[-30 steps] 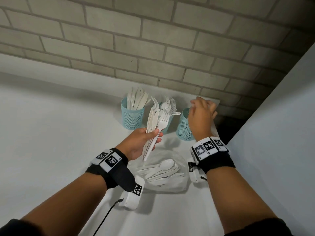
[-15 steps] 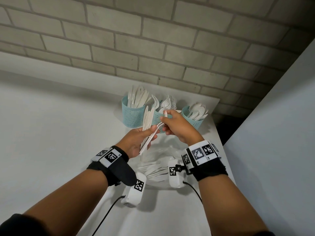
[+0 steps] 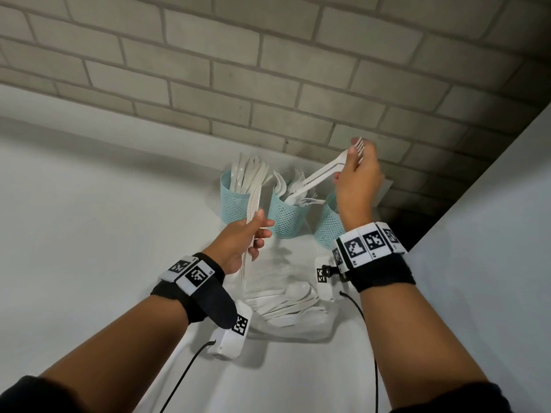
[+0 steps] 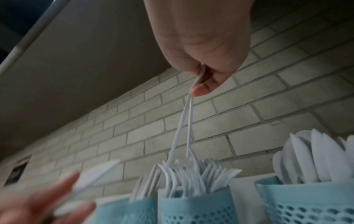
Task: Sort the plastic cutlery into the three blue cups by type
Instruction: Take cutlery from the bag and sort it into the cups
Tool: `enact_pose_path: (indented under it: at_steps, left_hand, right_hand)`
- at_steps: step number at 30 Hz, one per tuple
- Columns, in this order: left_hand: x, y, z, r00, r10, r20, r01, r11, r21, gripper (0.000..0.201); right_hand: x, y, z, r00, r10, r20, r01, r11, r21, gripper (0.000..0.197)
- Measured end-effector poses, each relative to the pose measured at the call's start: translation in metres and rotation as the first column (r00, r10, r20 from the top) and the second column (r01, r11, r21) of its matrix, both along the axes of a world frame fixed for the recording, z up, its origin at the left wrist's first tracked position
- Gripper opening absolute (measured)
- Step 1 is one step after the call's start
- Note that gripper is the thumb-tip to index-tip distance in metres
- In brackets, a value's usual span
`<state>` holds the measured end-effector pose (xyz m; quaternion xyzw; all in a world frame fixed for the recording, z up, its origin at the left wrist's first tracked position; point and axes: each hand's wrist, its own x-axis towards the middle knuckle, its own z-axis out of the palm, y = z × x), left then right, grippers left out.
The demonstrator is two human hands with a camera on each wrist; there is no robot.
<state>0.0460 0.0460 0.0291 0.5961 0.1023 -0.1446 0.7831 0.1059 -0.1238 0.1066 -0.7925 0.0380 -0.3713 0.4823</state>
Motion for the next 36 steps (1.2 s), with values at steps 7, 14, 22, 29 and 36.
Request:
enact_pose_path:
  at_steps: [7, 14, 22, 29, 36]
  left_hand:
    - [0.002, 0.007, 0.002, 0.992, -0.091, -0.086, 0.059, 0.944, -0.324, 0.025]
    - [0.001, 0.014, 0.001, 0.992, -0.123, -0.005, 0.113, 0.923, -0.367, 0.026]
    - [-0.002, 0.011, -0.001, 0.994, -0.091, 0.059, 0.105, 0.950, -0.293, 0.020]
    - [-0.005, 0.018, 0.001, 0.994, -0.080, 0.081, 0.099, 0.959, -0.267, 0.019]
    - [-0.006, 0.016, 0.001, 0.996, 0.007, 0.093, 0.018, 0.964, -0.267, 0.014]
  right_hand:
    - [0.011, 0.019, -0.027, 0.994, 0.054, -0.093, -0.083, 0.932, -0.353, 0.030]
    - [0.017, 0.023, -0.048, 0.975, 0.042, -0.216, -0.154, 0.833, -0.531, 0.027]
    - [0.020, 0.024, -0.034, 0.946, 0.045, -0.320, -0.208, 0.844, -0.494, 0.029]
    - [0.006, 0.033, -0.034, 0.922, -0.022, -0.387, -0.263, 0.699, -0.665, 0.040]
    - [-0.017, 0.057, -0.020, 0.880, 0.205, -0.428, -0.417, 0.765, -0.491, 0.038]
